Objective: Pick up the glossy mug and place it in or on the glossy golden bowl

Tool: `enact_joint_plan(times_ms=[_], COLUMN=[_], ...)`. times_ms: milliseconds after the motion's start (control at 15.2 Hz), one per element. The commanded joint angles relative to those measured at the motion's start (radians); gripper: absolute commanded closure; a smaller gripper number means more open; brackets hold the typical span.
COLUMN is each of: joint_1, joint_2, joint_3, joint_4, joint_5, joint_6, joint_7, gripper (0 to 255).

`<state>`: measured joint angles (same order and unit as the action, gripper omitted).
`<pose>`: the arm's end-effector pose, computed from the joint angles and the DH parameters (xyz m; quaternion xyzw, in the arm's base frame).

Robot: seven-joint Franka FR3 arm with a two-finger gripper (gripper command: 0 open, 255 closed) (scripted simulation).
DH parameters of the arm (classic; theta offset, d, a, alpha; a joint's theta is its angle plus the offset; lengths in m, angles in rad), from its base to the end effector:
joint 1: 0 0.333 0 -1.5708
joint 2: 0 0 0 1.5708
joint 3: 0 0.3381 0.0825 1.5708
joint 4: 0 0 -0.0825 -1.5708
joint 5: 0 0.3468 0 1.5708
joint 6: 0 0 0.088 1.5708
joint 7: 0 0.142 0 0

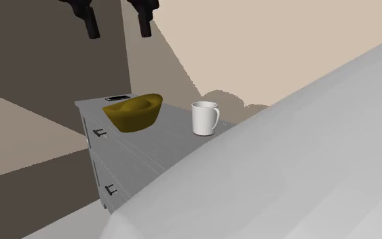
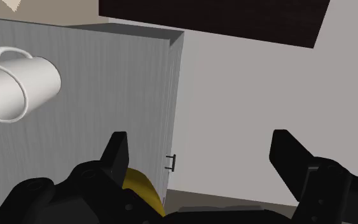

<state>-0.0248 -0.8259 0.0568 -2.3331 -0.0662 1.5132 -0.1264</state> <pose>0.2372 0.0041 0.5861 0.9962 0.0680 -0.0004 0.0539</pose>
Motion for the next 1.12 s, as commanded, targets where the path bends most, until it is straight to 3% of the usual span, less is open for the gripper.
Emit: enact_joint_plan(times_ms=[0,528,1056], joint_1=[0.000,-0.054,-0.101], joint_2=[0.000,0.087,0.261], joint_3=[0.000,-0.153,-0.308], joint_4=[0.000,-0.096,-0.112], joint_5=[0.000,-0.096,-0.166], joint_6=[0.000,0.178,0.370], joint_7=[0.000,-0.136,-0.267], gripper=[0,0,0])
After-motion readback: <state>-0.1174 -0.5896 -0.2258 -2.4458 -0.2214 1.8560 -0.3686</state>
